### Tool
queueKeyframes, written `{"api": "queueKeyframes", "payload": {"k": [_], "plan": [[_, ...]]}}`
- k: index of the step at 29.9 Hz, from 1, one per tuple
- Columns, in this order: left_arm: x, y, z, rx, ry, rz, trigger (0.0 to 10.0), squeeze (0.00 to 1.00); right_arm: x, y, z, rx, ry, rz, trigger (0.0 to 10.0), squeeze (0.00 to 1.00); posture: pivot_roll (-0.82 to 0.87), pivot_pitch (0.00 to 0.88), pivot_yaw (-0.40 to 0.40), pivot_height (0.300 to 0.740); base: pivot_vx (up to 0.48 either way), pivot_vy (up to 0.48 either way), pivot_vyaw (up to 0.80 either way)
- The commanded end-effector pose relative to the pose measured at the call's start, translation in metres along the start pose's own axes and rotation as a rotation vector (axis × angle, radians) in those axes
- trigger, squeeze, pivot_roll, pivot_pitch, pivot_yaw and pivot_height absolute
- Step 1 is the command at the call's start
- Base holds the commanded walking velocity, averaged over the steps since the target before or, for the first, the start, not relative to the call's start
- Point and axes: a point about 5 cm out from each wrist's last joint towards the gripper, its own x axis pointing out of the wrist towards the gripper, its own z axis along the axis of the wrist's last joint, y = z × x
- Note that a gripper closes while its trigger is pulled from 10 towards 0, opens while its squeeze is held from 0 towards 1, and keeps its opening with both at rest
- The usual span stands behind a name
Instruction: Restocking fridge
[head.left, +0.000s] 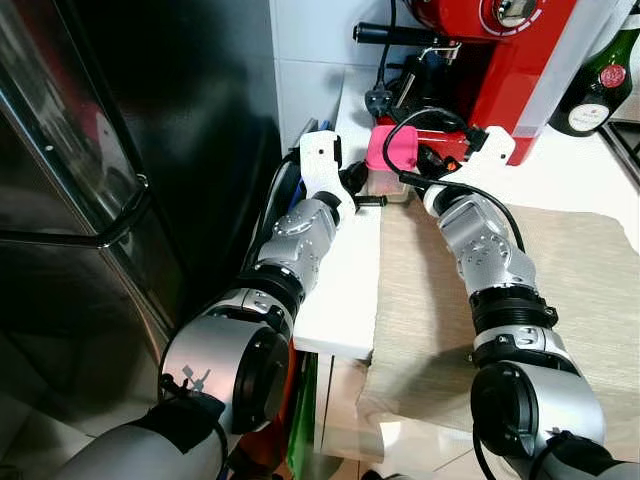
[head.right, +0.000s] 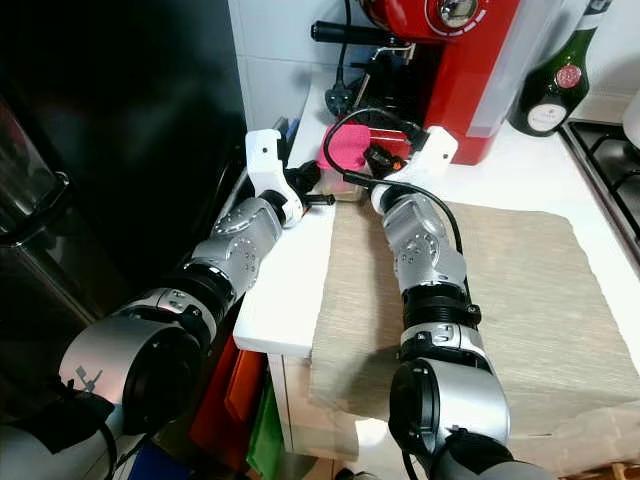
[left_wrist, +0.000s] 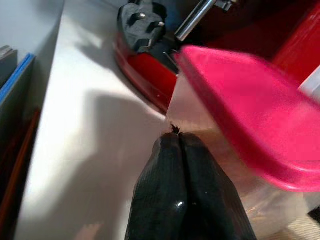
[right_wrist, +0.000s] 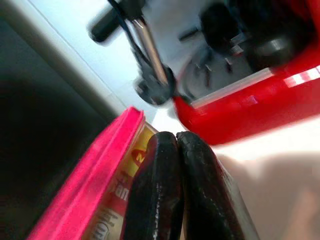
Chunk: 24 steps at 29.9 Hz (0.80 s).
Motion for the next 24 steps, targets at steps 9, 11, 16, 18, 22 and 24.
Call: {"api": "queueKeyframes", "payload": {"k": [9, 11, 16, 18, 22, 24], "plan": [[0.014, -0.043, 0.041, 0.062, -0.144, -0.175, 10.0, 0.00, -0.007, 0.039, 0.016, -0.044, -0.041, 0.125, 10.0, 0.00, -0.03, 0.000, -0.027, 0.740, 0.000, 0.000, 0.00], [0.014, -0.047, 0.045, 0.065, -0.160, -0.193, 10.0, 0.00, -0.010, 0.042, 0.017, -0.046, -0.047, 0.129, 10.0, 0.00, -0.03, 0.000, -0.027, 0.740, 0.000, 0.000, 0.00], [0.014, -0.052, 0.052, 0.089, -0.187, -0.226, 10.0, 0.00, -0.019, 0.046, 0.016, -0.055, -0.049, 0.133, 10.0, 0.00, -0.04, 0.000, -0.022, 0.740, 0.000, 0.000, 0.00], [0.013, -0.054, 0.055, 0.098, -0.198, -0.243, 10.0, 0.00, -0.024, 0.046, 0.017, -0.055, -0.048, 0.130, 10.0, 0.00, -0.04, 0.000, -0.018, 0.740, 0.000, 0.000, 0.00], [0.008, -0.059, 0.069, 0.102, -0.250, -0.277, 10.0, 0.00, -0.036, 0.045, 0.016, -0.055, -0.051, 0.111, 10.0, 0.00, -0.05, 0.000, -0.011, 0.740, 0.000, 0.000, 0.00], [0.004, -0.062, 0.077, 0.087, -0.281, -0.298, 10.0, 0.00, -0.044, 0.046, 0.014, -0.057, -0.049, 0.103, 10.0, 0.00, -0.05, 0.000, -0.008, 0.740, 0.000, 0.000, 0.00]]}}
